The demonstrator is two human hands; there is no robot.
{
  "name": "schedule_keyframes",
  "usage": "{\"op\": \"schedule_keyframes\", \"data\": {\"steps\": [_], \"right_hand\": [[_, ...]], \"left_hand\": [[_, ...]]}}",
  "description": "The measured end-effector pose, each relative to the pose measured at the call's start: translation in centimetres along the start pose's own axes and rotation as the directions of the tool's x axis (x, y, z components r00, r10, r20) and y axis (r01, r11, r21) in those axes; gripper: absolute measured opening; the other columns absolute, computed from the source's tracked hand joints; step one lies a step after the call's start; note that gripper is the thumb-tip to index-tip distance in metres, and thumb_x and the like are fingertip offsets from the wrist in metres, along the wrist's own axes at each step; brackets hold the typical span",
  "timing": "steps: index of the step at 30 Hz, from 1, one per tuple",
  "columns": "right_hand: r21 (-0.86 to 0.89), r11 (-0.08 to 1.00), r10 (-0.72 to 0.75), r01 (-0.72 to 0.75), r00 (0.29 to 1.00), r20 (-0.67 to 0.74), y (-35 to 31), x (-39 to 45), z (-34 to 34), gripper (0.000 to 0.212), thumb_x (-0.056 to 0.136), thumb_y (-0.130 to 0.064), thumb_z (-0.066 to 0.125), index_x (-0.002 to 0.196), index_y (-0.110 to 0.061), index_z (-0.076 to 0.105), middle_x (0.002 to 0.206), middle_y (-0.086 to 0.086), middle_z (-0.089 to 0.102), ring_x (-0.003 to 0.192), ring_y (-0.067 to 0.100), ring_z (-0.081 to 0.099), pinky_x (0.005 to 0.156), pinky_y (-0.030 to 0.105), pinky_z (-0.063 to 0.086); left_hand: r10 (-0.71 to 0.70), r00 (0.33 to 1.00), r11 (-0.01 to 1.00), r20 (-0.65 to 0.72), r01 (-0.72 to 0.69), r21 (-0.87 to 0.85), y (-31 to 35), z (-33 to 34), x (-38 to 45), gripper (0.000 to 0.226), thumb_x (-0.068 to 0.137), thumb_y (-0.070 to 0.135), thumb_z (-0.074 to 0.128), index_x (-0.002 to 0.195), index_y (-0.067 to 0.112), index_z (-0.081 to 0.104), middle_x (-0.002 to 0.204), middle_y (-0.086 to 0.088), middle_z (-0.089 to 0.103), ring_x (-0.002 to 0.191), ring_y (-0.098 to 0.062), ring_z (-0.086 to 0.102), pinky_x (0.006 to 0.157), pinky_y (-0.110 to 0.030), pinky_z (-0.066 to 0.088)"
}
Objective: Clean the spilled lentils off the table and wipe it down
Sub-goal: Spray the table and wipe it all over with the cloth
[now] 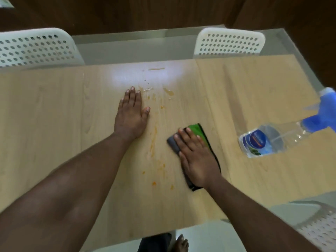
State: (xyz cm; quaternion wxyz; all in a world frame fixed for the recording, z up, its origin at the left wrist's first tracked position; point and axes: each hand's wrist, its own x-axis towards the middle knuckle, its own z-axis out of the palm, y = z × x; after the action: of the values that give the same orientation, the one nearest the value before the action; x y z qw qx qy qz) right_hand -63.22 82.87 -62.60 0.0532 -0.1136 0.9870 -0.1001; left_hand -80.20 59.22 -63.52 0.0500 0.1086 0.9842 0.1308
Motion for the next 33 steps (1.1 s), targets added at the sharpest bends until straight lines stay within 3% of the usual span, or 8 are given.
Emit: {"op": "schedule_keyframes", "data": {"steps": [4, 7, 11, 14, 20, 23, 29, 33], "right_hand": [[0.001, 0.989, 0.147, -0.148, 0.984, -0.105, 2.5, 9.8, -1.0, 0.06, 0.11, -0.037, 0.026, 0.166, -0.019, 0.028, 0.175, 0.001, 0.018, 0.162, 0.022, 0.012, 0.128, 0.049, 0.022], [0.012, 0.977, 0.215, -0.215, 0.971, -0.103, 1.2, 16.1, -1.1, 0.06, 0.11, -0.037, 0.026, 0.168, -0.02, 0.023, 0.176, 0.001, 0.013, 0.163, 0.022, 0.007, 0.13, 0.046, 0.016], [-0.032, 0.999, 0.041, -0.042, 0.999, -0.032, -0.7, 14.2, -0.7, 0.061, 0.111, -0.037, 0.025, 0.169, -0.02, 0.015, 0.177, 0.0, 0.005, 0.163, 0.019, -0.002, 0.131, 0.043, 0.011], [-0.03, 0.997, -0.075, 0.075, 0.997, 0.028, 1.7, 12.0, -1.4, 0.06, 0.112, -0.036, 0.026, 0.169, -0.021, 0.015, 0.177, -0.004, 0.004, 0.163, 0.015, -0.005, 0.131, 0.042, 0.012], [0.007, 0.979, 0.203, -0.203, 0.973, -0.113, 5.3, 23.2, -3.0, 0.06, 0.109, -0.036, 0.027, 0.166, -0.017, 0.029, 0.175, 0.004, 0.02, 0.162, 0.026, 0.014, 0.128, 0.05, 0.022], [-0.007, 0.976, 0.216, -0.218, 0.969, -0.118, 3.3, 28.3, -2.9, 0.061, 0.109, -0.036, 0.027, 0.166, -0.016, 0.027, 0.175, 0.006, 0.02, 0.162, 0.028, 0.014, 0.129, 0.049, 0.02], [-0.034, 0.999, 0.022, -0.023, 1.0, -0.012, 3.3, 21.9, -2.5, 0.061, 0.111, -0.038, 0.022, 0.169, -0.021, 0.015, 0.177, -0.002, 0.006, 0.163, 0.017, -0.001, 0.131, 0.044, 0.015], [-0.023, 0.987, 0.154, -0.157, 0.984, -0.088, 6.5, 24.0, -3.1, 0.059, 0.11, -0.035, 0.027, 0.166, -0.018, 0.027, 0.175, 0.001, 0.017, 0.163, 0.022, 0.01, 0.13, 0.047, 0.019]], "left_hand": [[0.009, 1.0, 1.0, -0.007, -0.009, 0.023, -1.8, -1.0, 4.9, 0.073, 0.111, 0.051, 0.022, 0.169, 0.01, 0.003, 0.177, -0.009, -0.005, 0.163, -0.024, -0.005, 0.133, -0.043, 0.002], [-0.006, 1.0, 0.999, -0.011, 0.006, 0.032, -2.6, -1.2, 7.6, 0.072, 0.112, 0.049, 0.022, 0.168, 0.009, 0.004, 0.177, -0.01, -0.003, 0.163, -0.025, -0.004, 0.132, -0.044, 0.002], [-0.011, 0.999, 0.998, -0.044, 0.014, 0.053, -3.0, -0.4, 7.4, 0.07, 0.111, 0.048, 0.022, 0.167, 0.007, 0.016, 0.176, -0.013, 0.009, 0.163, -0.026, 0.004, 0.132, -0.044, 0.005], [-0.012, 0.999, 0.999, -0.034, 0.014, 0.044, -2.7, -0.6, 7.7, 0.072, 0.109, 0.05, 0.017, 0.167, 0.008, 0.017, 0.176, -0.013, 0.011, 0.163, -0.026, 0.005, 0.132, -0.044, 0.005], [-0.025, 1.0, 0.995, -0.013, 0.026, 0.095, -2.7, -0.7, 8.3, 0.074, 0.108, 0.052, 0.012, 0.168, 0.008, 0.012, 0.176, -0.011, 0.006, 0.163, -0.024, 0.0, 0.132, -0.044, 0.004], [-0.024, 1.0, 0.995, -0.021, 0.026, 0.092, -2.8, -0.5, 8.4, 0.073, 0.109, 0.051, 0.013, 0.168, 0.009, 0.011, 0.177, -0.011, 0.004, 0.163, -0.023, -0.002, 0.132, -0.044, 0.004], [-0.024, 1.0, 0.996, 0.0, 0.024, 0.08, -3.0, -0.8, 8.6, 0.073, 0.108, 0.052, 0.011, 0.169, 0.01, 0.008, 0.177, -0.009, 0.0, 0.163, -0.02, -0.007, 0.133, -0.043, 0.002], [-0.023, 1.0, 0.997, -0.001, 0.023, 0.072, -2.8, -0.7, 8.7, 0.073, 0.108, 0.051, 0.012, 0.168, 0.01, 0.009, 0.177, -0.009, 0.002, 0.163, -0.021, -0.005, 0.132, -0.044, 0.004]]}}
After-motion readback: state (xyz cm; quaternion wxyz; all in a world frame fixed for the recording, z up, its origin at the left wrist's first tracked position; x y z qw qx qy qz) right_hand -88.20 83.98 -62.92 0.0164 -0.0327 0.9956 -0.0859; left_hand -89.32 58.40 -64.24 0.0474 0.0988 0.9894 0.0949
